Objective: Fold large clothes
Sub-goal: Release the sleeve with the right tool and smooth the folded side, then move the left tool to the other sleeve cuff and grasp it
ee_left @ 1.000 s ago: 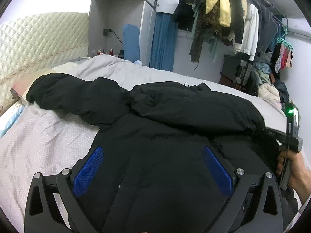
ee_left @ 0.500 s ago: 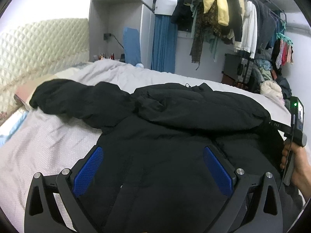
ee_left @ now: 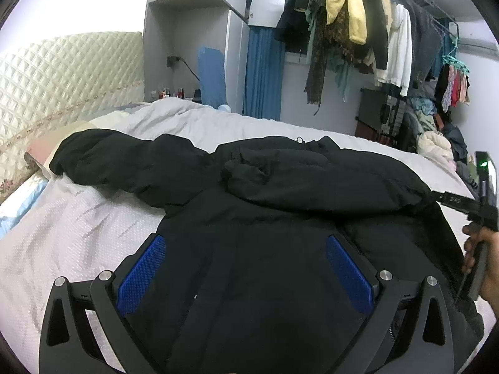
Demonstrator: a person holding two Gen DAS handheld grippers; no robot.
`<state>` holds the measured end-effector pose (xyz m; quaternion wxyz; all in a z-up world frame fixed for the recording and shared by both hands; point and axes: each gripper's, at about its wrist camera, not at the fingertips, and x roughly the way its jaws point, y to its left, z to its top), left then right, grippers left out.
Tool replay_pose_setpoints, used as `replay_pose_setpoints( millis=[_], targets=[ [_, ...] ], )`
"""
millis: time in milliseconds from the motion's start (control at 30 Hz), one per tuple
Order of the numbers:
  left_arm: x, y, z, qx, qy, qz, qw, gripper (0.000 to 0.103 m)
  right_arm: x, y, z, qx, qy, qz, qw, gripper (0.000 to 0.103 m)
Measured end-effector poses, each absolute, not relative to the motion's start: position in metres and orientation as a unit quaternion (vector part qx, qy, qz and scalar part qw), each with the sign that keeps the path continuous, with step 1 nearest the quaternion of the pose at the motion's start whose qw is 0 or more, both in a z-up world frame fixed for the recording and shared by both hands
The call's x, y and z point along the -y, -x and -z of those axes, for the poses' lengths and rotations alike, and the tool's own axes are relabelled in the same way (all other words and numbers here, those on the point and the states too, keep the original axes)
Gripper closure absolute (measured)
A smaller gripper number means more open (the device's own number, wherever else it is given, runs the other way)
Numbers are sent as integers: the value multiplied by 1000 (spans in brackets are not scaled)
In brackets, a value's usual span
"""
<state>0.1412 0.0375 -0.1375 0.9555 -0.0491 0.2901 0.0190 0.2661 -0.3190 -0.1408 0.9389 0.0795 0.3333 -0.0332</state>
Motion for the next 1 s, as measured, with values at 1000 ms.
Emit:
replay_pose_setpoints(
  millis=[1000],
  targets=[
    [-35,-104,109,-236,37,1,971,0,229,-129,62,-222,-28,-68,972,16]
  ],
)
